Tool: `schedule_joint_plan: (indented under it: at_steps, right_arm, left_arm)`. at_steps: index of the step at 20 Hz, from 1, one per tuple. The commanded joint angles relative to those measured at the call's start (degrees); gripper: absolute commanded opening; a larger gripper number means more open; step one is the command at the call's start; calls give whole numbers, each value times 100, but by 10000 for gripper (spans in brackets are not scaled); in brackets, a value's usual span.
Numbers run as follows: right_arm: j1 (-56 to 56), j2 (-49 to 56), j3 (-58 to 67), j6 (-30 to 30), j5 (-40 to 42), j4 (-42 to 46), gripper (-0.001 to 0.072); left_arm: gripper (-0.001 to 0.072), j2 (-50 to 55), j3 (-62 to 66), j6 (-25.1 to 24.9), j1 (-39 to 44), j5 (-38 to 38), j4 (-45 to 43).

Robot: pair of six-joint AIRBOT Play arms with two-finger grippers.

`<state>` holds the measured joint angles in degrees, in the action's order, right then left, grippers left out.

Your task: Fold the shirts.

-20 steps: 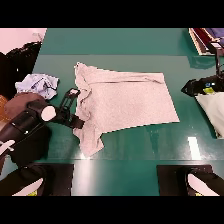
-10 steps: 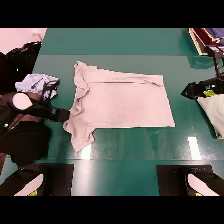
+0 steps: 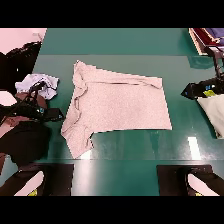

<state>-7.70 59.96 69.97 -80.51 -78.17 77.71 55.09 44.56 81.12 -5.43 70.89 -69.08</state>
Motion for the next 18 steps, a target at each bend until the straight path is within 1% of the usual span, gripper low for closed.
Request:
schedule_joint_plan:
  at_steps: [1, 4, 6, 7, 8, 10, 12, 15, 16, 18]
  right_arm:
    - [0, 0, -2, -2, -4, -7, 359]
    - [-4, 0, -2, -4, -2, -13, 359]
    - [-4, 0, -2, -4, 2, -13, 359]
    - [-4, 0, -2, -7, -2, -15, 359]
    - [-4, 0, -2, -7, -7, -17, 359]
    - [-4, 0, -2, -7, -44, -17, 359]
    - [-4, 0, -2, -7, -98, -20, 359]
    - [-4, -2, -2, -7, -116, -22, 359]
    - [-4, 0, -2, -9, -133, -22, 359]
    - [-4, -2, -2, -9, -140, -20, 359]
  left_arm:
    - [640, -4, -63, -7, -79, 214, -271]
    - [640, -4, -651, 13, 186, 50, -249]
    - [640, -4, -1034, 31, 472, -350, -251]
    - [640, -4, -1141, 162, 557, -570, -251]
    - [641, -4, -1191, 267, 555, -748, -249]
    - [640, -2, -1200, 313, 555, -1045, -295]
    - [640, 7, -1202, 306, 557, -1193, -151]
    - [639, 87, -1298, 229, 557, -1187, 52]
    - [555, 118, -1331, 227, 557, -1187, 55]
    - [163, 120, -1325, 131, 555, -1130, 85]
